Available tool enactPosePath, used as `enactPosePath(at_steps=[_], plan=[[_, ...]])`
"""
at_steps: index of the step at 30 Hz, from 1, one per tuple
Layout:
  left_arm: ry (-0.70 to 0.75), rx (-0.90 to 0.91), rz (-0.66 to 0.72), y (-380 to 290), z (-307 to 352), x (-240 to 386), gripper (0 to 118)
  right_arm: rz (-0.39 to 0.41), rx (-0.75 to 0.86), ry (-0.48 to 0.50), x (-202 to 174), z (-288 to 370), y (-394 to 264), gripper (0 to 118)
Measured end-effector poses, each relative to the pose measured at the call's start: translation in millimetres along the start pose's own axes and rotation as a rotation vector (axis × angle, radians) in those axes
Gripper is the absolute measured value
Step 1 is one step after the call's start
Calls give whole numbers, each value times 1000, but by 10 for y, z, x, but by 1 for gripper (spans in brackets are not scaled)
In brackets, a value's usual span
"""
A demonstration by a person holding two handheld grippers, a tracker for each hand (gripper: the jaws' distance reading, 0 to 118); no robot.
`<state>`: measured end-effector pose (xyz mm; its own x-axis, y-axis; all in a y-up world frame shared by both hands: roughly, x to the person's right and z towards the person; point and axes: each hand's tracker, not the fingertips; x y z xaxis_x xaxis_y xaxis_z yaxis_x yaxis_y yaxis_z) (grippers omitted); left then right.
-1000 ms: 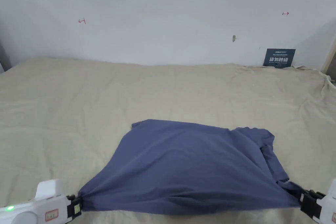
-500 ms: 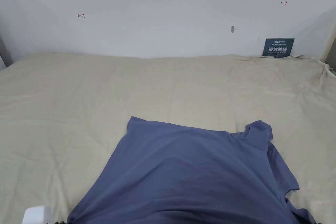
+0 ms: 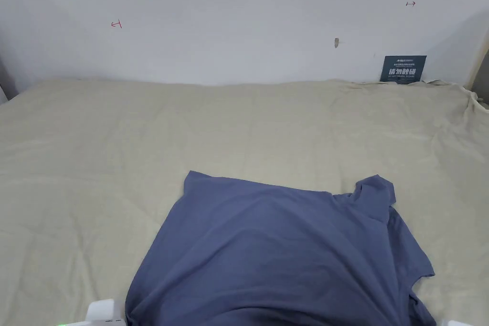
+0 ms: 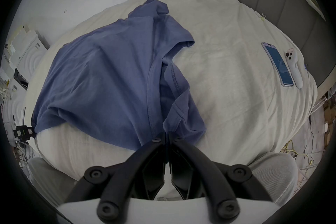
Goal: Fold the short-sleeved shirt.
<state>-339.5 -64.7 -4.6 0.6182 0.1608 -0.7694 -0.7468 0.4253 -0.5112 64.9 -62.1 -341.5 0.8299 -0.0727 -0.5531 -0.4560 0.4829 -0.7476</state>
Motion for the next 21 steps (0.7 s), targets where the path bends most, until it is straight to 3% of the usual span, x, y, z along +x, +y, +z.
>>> enactPosePath(at_steps=[2, 3, 4, 5, 6, 7, 8, 11, 16, 21], plan=[[16, 10, -5, 8, 10, 46, 11, 0, 4, 6, -63, 86, -9, 5], [15, 14, -9, 22, 100, 37, 24, -1, 14, 9, -74, 126, 4, 12], [21, 21, -11, 43, 128, 51, 40, 10, 31, 5, -93, 180, 29, 23], [4, 26, -12, 67, 159, 65, 63, 26, 52, -2, -150, 287, 44, 40], [-2, 25, -14, 94, 184, 84, 92, 41, 72, 0, -170, 344, 72, 65], [-8, 29, -13, 104, 254, 126, 109, 51, 103, -2, -187, 422, 108, 80], [-5, 50, -10, 131, 300, 163, 112, 58, 141, 2, -206, 505, 150, 87], [3, 172, -38, 279, 472, 262, 118, 72, 259, 9, -249, 798, 330, 91], [0, 344, -104, 702, 783, 528, 118, 94, 446, 47, -319, 1233, 720, 92], [-8, 495, -192, 1151, 1034, 765, 118, 130, 620, 18, -395, 1522, 1088, 92]])
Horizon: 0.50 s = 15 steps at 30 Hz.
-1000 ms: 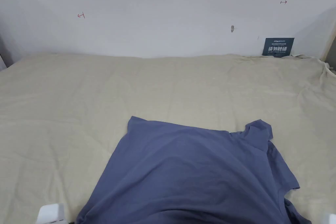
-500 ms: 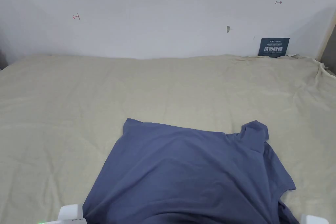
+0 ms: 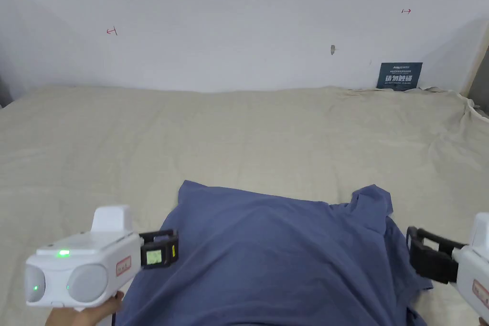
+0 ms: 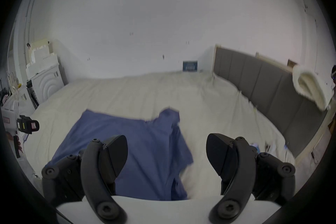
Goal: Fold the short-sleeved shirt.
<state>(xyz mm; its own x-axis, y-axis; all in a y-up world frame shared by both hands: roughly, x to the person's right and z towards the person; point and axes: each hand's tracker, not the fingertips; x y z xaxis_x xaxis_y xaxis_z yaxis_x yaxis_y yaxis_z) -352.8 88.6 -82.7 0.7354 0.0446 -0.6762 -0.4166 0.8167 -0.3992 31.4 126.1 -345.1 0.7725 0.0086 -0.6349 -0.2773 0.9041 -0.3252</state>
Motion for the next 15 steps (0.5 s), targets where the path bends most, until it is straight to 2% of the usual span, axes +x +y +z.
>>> enactPosePath(at_steps=[3, 5, 6, 7, 8, 9, 10, 12, 15], plan=[[6, 75, -34, 304, 23, 129, 118, 25, 76, -37, -35, -33, 179, 92], [-2, 98, -45, 431, -83, 149, 111, 28, 122, -45, -43, -83, 245, 91], [-5, 127, -54, 462, -165, 130, 93, 28, 132, -50, -50, -107, 264, 86], [-16, 157, -62, 502, -217, 147, 72, 32, 139, -49, -59, -139, 288, 74], [-11, 167, -66, 535, -292, 170, 48, 38, 155, -54, -62, -184, 313, 56], [-6, 166, -76, 568, -365, 193, 26, 40, 164, -60, -74, -229, 329, 24], [-2, 164, -89, 605, -443, 229, 17, 39, 168, -65, -86, -284, 347, 6], [-40, 162, -105, 672, -606, 236, 0, 35, 181, -64, -81, -396, 372, 1], [-95, 108, -50, 804, -902, 289, 0, 25, 175, -46, -107, -575, 425, 1]])
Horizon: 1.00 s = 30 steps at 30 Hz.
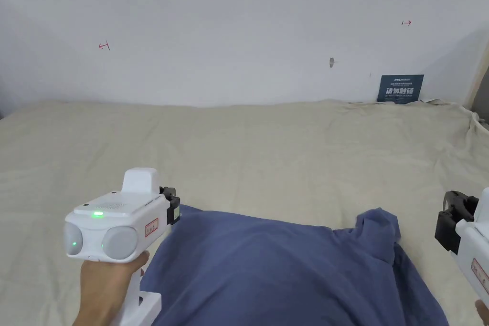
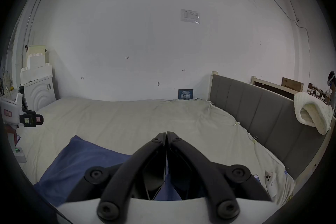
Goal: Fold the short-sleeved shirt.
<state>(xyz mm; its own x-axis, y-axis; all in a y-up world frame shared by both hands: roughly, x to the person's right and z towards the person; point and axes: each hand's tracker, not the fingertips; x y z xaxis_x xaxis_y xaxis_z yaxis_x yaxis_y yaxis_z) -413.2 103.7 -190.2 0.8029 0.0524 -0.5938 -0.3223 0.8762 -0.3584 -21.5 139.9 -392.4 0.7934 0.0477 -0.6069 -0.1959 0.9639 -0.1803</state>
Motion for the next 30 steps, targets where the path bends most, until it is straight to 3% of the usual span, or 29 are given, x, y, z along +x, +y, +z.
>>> enactPosePath(at_steps=[6, 14, 16, 17, 18, 19, 20, 25, 26, 27, 29, 30], plan=[[-22, -125, -45, 134, -912, -126, 0, 2, -10, -2, -47, -381, 18, 1], [7, -378, -1, 126, -2128, -414, 1, 8, -49, -4, -63, -798, -37, 1], [16, -449, 13, 97, -2336, -468, 25, 14, -61, -4, -60, -859, -65, 1], [19, -488, 36, 78, -2438, -503, 49, 16, -68, -4, -52, -878, -78, 1], [28, -548, 50, 54, -2539, -532, 82, 16, -74, -3, -45, -901, -96, 1], [42, -568, 53, 18, -2586, -541, 97, 18, -82, -5, -39, -920, -114, 1], [51, -548, 37, -7, -2630, -546, 102, 21, -89, -5, -31, -937, -133, 1], [76, -597, 46, -132, -2765, -578, 97, 28, -122, -13, 13, -994, -220, 1], [79, -618, 49, -164, -2779, -575, 89, 30, -128, -14, 18, -1001, -234, 1], [84, -629, 49, -200, -2847, -606, 72, 31, -135, -18, 24, -1005, -248, 1], [79, -645, 41, -256, -2844, -578, 62, 30, -144, -19, 43, -1005, -273, 1], [101, -625, 10, -246, -2804, -562, 46, 29, -150, -18, 50, -1011, -277, 1]])
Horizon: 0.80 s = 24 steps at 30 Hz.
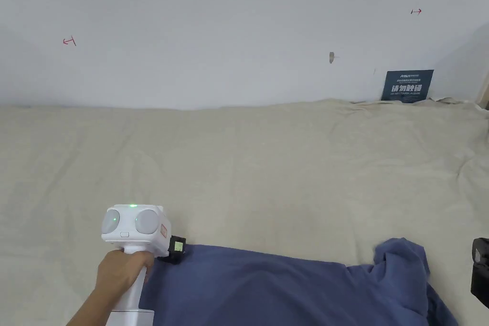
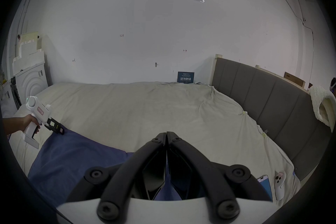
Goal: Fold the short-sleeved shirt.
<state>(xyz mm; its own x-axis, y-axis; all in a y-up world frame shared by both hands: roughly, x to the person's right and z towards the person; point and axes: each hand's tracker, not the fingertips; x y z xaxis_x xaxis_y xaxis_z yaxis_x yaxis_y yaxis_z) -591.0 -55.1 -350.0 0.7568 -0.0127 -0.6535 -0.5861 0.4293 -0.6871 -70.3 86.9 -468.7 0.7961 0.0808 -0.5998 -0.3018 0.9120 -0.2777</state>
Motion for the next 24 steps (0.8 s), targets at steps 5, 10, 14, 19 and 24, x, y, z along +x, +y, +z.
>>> enactPosePath(at_steps=[5, 10, 14, 19, 24], plan=[[-11, 36, -73, -21, 147, 45, 3, -21, -34, 13, 42, -132, 11, 1], [-71, 151, -18, -112, 521, -35, 0, -27, -111, 42, 90, -558, 61, 1], [-116, 207, -8, -246, 919, -106, 0, -130, -238, 94, 197, -1036, 50, 3], [-118, 240, -28, -352, 1191, -196, 0, -207, -404, 65, 318, -1591, -94, 72], [-112, 244, -30, -408, 1311, -253, 0, -237, -481, 57, 394, -1884, -312, 100]])
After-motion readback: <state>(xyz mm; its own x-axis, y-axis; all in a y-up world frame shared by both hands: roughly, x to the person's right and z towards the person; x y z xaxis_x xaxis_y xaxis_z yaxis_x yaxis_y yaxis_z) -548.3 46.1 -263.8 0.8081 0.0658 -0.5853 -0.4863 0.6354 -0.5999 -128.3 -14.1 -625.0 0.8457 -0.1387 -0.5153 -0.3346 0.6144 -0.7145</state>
